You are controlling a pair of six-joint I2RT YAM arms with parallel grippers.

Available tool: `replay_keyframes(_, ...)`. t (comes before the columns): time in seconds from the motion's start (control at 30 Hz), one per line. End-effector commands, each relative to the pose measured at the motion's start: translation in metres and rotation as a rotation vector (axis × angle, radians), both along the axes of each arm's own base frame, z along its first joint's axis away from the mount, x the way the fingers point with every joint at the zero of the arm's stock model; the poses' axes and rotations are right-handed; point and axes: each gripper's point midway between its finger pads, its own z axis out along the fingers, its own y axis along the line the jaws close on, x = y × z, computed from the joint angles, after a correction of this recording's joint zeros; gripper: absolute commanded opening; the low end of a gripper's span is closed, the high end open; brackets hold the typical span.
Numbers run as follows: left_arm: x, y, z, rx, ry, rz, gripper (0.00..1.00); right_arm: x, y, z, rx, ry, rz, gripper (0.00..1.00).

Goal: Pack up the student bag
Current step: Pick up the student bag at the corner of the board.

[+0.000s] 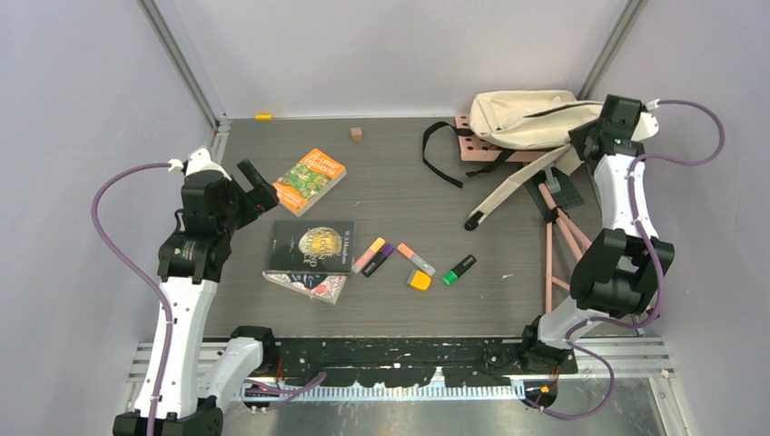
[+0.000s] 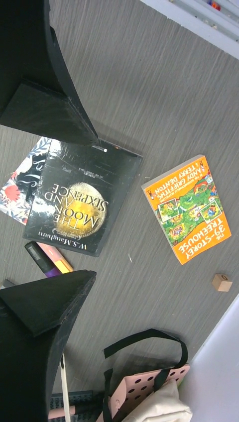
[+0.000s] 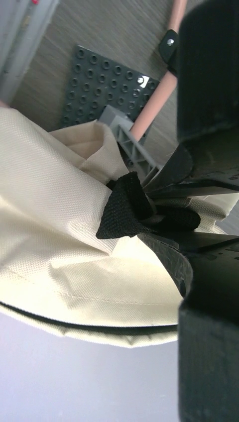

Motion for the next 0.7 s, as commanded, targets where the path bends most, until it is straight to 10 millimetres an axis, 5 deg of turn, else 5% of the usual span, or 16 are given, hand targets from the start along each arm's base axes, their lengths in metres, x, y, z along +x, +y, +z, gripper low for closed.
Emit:
replay_keyframes(0.0, -0.005, 0.007, 0.018, 0.005, -0.041, 0.037, 0.99, 0.009, -0.020, 0.090, -0.167, -0.167, -0.027, 0.23)
replay_keyframes(0.2, -0.027, 0.018, 0.024, 0.080, -0.020, 0.044, 0.98, 0.025, -0.021, 0.133, -0.236, -0.255, -0.006, 0.05)
replay_keyframes(0.4, -0.041, 0.023, 0.026, 0.105, -0.014, 0.058, 0.99, 0.034, -0.016, 0.223, -0.386, -0.411, 0.071, 0.01)
replay_keyframes(0.67, -0.036, 0.021, 0.054, 0.087, -0.097, 0.058, 0.98, 0.032, 0.026, 0.332, -0.482, -0.686, 0.238, 0.01)
